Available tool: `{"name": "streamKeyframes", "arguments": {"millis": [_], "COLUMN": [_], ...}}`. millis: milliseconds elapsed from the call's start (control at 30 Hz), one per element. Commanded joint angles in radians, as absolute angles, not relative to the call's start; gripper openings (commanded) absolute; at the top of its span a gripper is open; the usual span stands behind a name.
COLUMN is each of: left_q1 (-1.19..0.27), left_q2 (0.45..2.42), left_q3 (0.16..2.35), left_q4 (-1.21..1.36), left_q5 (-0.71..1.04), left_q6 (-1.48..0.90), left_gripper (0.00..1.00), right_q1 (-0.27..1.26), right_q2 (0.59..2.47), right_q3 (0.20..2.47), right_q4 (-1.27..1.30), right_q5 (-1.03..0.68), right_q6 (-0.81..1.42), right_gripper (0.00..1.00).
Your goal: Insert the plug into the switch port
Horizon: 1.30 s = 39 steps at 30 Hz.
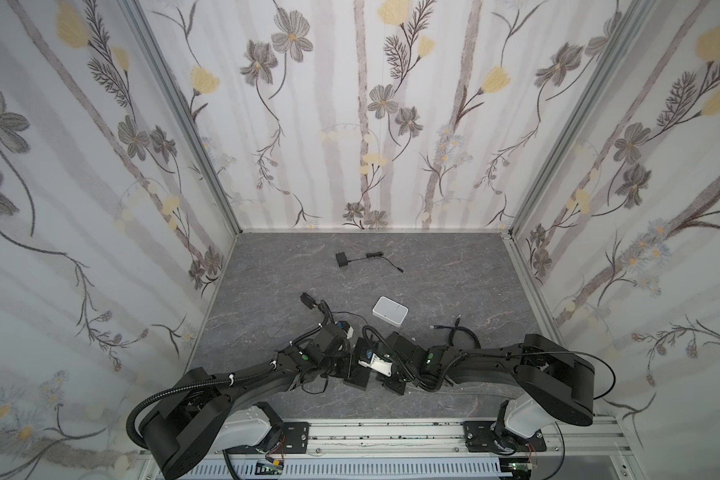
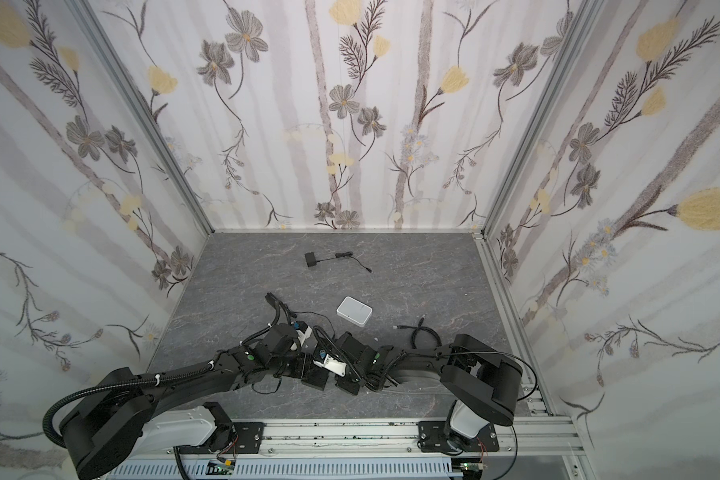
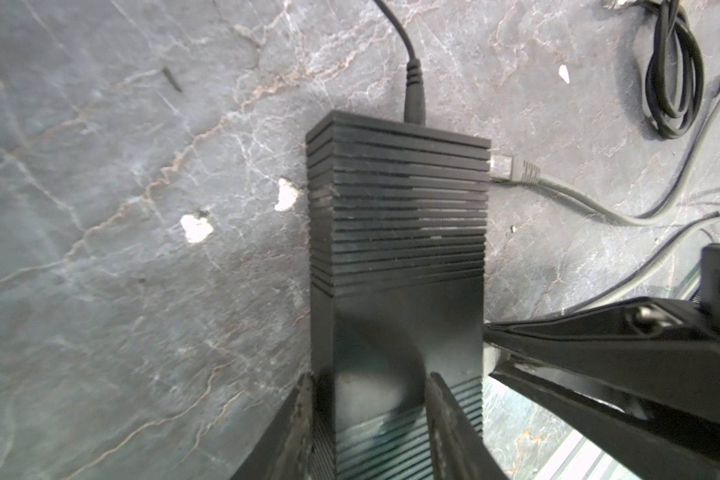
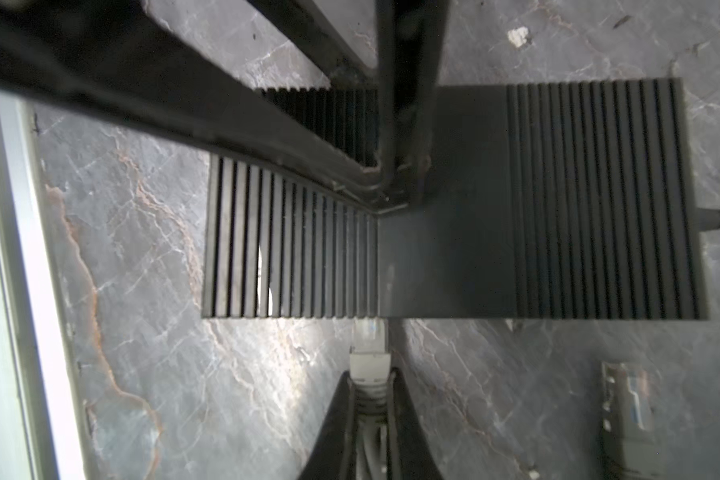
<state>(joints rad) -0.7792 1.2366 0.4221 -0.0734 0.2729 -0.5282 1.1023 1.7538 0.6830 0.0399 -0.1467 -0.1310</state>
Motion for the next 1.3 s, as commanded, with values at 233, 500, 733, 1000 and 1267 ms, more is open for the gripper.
{"name": "streamKeyframes", "arguments": {"millis": [233, 500, 733, 1000, 1267], "left_q1": [-0.795, -0.795, -0.795, -0.764, -0.684], "left_q2": [1.248, 1.232, 1.225, 1.174, 1.158], "left_q3": [0.421, 0.413, 0.410, 0.453, 0.550], "left_q4": [-0.128, -0.130, -0.117, -0.197, -0.385], "left_q5": [0.434, 0.430, 0.438, 0.332, 0.130], "left_q6": [-0.534, -0.540, -0.547, -0.583, -0.577], "left_gripper": [0.42, 0.42, 0.42, 0.61, 0.74], "right_q1": [1.109, 1.108, 1.109, 1.122, 1.176], "right_q2": [1.718, 1.725, 1.737, 1.678, 1.693], "right_q3": [0.664, 0.661, 0.640, 0.636, 0.604], "right_q4": [0.832, 0.833, 0.827, 0.550, 0.440], "right_q5": [-0.202, -0.198, -0.189, -0.126, -0.060], "right_q6": [-0.092, -0.087, -0.063, -0.110, -0.088], "right_gripper": [0.02, 0.02, 0.02, 0.03, 0.04]}}
